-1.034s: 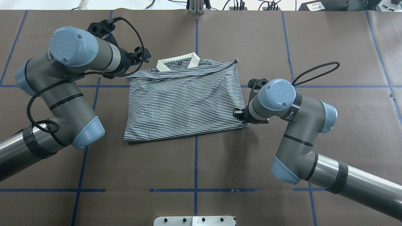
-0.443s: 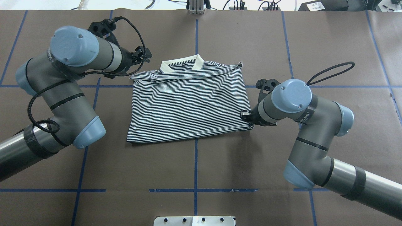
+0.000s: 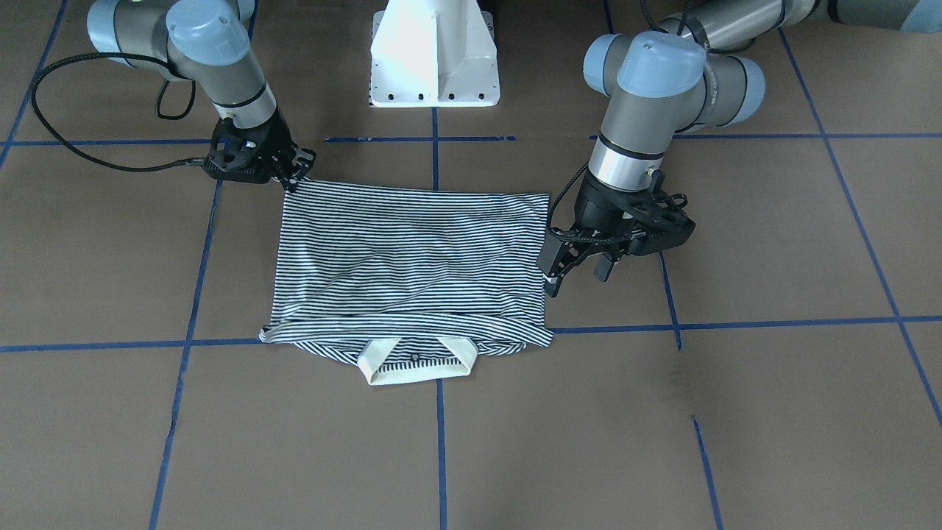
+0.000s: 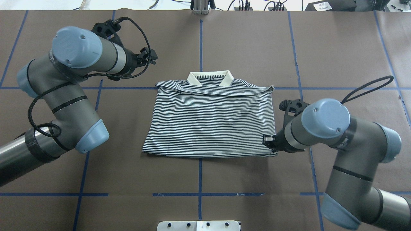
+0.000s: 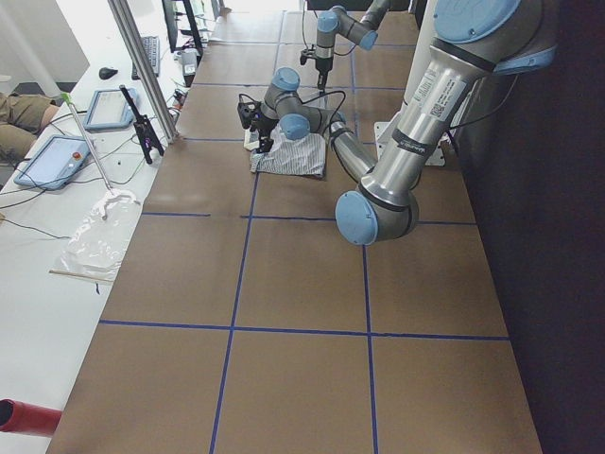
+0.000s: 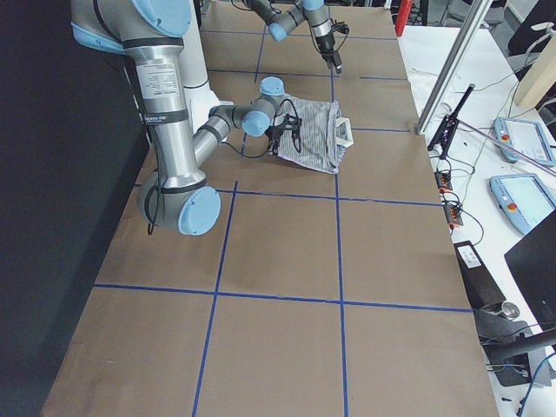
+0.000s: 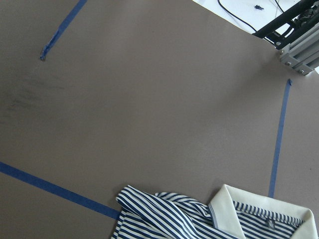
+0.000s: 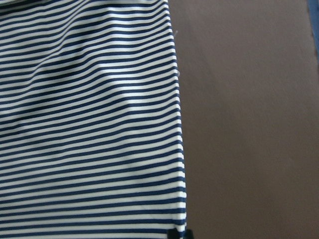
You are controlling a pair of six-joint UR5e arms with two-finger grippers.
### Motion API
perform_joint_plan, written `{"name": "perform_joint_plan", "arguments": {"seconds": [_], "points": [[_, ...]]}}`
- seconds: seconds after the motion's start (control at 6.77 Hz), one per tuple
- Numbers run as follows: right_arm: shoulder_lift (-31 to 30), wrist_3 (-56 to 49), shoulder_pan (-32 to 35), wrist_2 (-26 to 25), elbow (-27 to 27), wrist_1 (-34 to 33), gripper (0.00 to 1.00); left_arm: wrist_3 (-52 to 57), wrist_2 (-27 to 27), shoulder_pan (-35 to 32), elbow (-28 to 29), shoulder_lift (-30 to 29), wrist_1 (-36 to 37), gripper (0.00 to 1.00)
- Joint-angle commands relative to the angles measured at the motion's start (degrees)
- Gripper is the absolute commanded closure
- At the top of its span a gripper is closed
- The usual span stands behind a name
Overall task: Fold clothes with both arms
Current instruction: 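Drag the folded shirt toward the robot with the right gripper while the left lowers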
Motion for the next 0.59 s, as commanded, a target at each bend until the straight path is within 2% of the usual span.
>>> {"name": "perform_joint_plan", "arguments": {"seconds": [0.0, 0.15, 0.3, 0.44], "points": [[-8.3, 4.6, -9.6, -0.1, 6.4, -1.0, 1.0, -0.2, -0.1, 1.8, -1.3, 0.2, -0.2, 0.01], [-9.9, 7.5, -14.2, -0.1, 7.8, -1.0, 1.0, -1.2, 0.1, 2.6, -2.2, 0.4, -0.2, 0.01], [-10.6, 7.9, -15.7, -0.2, 8.7, -1.0, 0.82, -1.8, 0.1, 2.8, -2.8, 0.4, -0.2, 0.01], [-10.0, 10.7, -15.8, -1.0, 9.6, -0.5, 0.01, -1.9, 0.0, 3.7, -3.0, 0.4, -0.1, 0.01]]}}
